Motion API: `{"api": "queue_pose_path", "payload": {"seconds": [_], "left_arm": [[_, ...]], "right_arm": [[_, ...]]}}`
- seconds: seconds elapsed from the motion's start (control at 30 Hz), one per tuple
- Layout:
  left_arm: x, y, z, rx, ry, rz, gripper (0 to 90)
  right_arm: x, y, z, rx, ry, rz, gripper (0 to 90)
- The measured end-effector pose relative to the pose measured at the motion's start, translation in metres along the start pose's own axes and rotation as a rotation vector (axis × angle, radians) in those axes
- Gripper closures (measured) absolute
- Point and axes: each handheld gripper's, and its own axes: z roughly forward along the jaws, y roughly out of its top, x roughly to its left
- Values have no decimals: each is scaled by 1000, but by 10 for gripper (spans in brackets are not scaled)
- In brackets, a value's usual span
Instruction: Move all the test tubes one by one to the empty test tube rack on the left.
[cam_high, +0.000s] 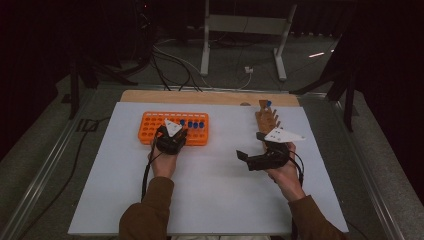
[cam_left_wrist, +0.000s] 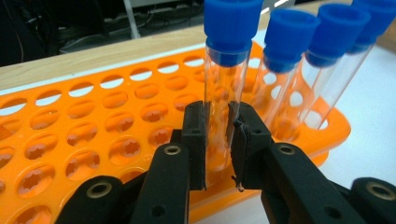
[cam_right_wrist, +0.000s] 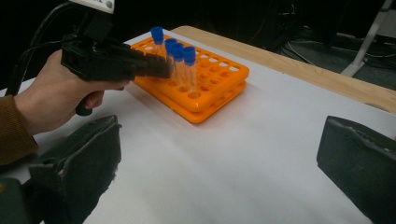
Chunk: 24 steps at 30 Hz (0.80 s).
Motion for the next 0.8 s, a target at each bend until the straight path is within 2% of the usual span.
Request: {"api": "queue_pose_path", "payload": {"seconds": [0.13, 0.2, 0.33, 0.43, 0.5, 0.6, 0.7, 0.8], "left_arm": [[4, 1, -1, 10, -16, -31, 785], [4, 1, -3, 16, -9, -32, 775], [7, 6, -12, -35, -23, -36, 725], [10, 12, -19, -62, -20, -39, 728], [10, 14, -19, -54, -28, -17, 765], [8, 14, -18, -46, -36, -7, 779], [6, 12, -14, -17, -38, 4, 781], [7, 13, -14, -13, -36, -10, 781]], "right_arm": [[1, 0, 0, 1, 2, -1, 0], [1, 0, 0, 1, 3, 0, 0], [1, 0, 0, -1, 5, 1, 0], [1, 0, 0, -1, 5, 2, 0], [1, 0, 1, 1, 6, -1, 0], [2, 0, 2, 3, 10, -2, 0], [2, 0, 2, 3, 9, -2, 0], [2, 0, 2, 2, 10, -2, 0]]}}
